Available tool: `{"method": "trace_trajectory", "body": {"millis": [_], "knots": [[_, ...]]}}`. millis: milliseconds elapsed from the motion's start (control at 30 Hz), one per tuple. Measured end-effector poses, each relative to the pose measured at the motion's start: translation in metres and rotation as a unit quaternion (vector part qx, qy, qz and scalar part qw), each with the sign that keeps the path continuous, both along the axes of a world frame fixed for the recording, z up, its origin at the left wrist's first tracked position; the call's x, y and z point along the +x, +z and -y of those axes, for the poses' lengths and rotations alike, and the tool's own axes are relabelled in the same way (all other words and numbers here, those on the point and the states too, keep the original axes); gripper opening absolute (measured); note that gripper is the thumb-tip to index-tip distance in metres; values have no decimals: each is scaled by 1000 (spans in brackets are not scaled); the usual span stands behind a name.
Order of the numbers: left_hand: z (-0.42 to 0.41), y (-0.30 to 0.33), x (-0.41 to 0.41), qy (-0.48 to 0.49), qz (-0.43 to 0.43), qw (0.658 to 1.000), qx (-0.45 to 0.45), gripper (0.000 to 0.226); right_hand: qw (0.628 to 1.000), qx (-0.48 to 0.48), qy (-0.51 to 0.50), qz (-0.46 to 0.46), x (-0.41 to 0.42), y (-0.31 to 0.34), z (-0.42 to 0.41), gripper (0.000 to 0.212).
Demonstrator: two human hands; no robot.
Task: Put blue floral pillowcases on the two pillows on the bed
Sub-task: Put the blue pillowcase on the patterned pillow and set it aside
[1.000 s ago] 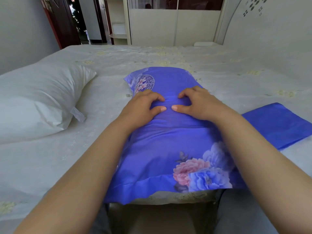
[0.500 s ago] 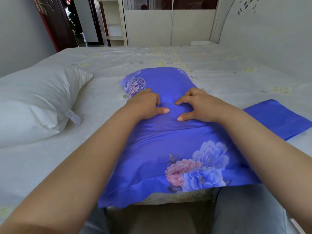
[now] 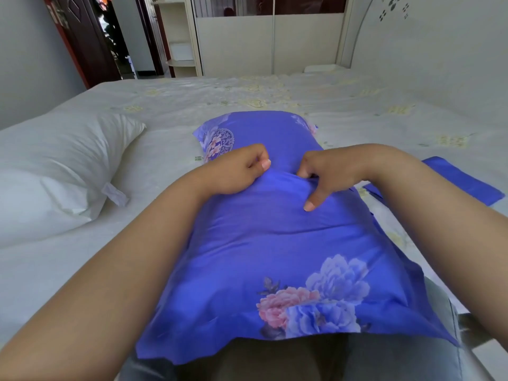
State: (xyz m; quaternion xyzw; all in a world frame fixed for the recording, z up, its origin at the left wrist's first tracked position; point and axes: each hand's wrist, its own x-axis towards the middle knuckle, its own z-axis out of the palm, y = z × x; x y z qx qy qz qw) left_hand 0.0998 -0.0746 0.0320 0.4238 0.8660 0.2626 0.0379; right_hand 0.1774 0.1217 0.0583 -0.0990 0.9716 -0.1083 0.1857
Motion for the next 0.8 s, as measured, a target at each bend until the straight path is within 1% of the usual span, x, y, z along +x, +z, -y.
{"method": "trace_trajectory", "body": {"millis": [67, 100, 133, 200, 267, 300, 333, 367, 400, 433, 467, 500, 533, 567, 600, 633, 667, 700, 733, 767, 800], "knots": [[0, 8, 5, 7, 7, 990, -141, 37, 997, -35, -11, -67, -2, -3, 1, 21], [2, 12, 7, -2, 27, 980, -196, 42, 993, -62, -22, -95, -3, -4, 2, 26], [5, 15, 6, -22, 60, 971, -229, 40, 989, -89, -31, -114, -4, -6, 3, 29], [11, 14, 2, -67, 121, 961, -241, 27, 981, -154, -45, -107, -5, -12, 5, 28], [17, 5, -7, -79, 150, 962, -212, 17, 964, -245, -87, -55, -9, -25, 7, 20], [19, -2, -13, -72, 173, 965, -184, 15, 959, -261, -109, -38, -13, -33, 9, 20], [20, -10, -20, -58, 190, 969, -145, 15, 961, -244, -120, -42, -17, -41, 9, 22], [19, -19, -25, -38, 178, 978, -100, 14, 973, -187, -113, -77, -21, -47, 11, 24], [18, -28, -29, -11, 130, 990, -60, 13, 980, -115, -101, -131, -24, -50, 13, 27], [14, -36, -33, 21, 60, 998, -27, 12, 978, -49, -90, -183, -26, -52, 16, 30], [11, -43, -34, 63, -19, 998, -3, 13, 973, 5, -85, -215, -25, -50, 19, 36], [9, -47, -33, 115, -94, 989, 2, 15, 967, 50, -88, -234, -23, -46, 19, 44], [9, -49, -31, 167, -150, 974, -10, 20, 963, 85, -91, -240, -21, -41, 16, 52], [11, -49, -31, 211, -184, 959, -35, 26, 962, 107, -90, -233, -20, -36, 9, 59], [14, -50, -32, 244, -203, 946, -64, 30, 969, 105, -86, -207, -19, -30, -1, 65], [18, -50, -34, 262, -213, 937, -86, 31, 981, 66, -75, -167, -16, -25, -13, 69], [21, -51, -37, 272, -210, 934, -98, 31, 992, 4, -65, -112, -13, -20, -26, 69], [23, -52, -41, 274, -189, 938, -95, 32, 994, -61, -67, -62, -9, -17, -36, 64], [24, -53, -44, 268, -139, 950, -73, 35, 990, -107, -84, -32, -7, -16, -42, 57], [25, -52, -47, 252, -60, 965, -36, 37, 986, -130, -104, -30, -8, -18, -47, 50], [28, -51, -50, 221, 37, 974, 9, 40, 982, -135, -124, -49, -11, -22, -48, 43]]}}
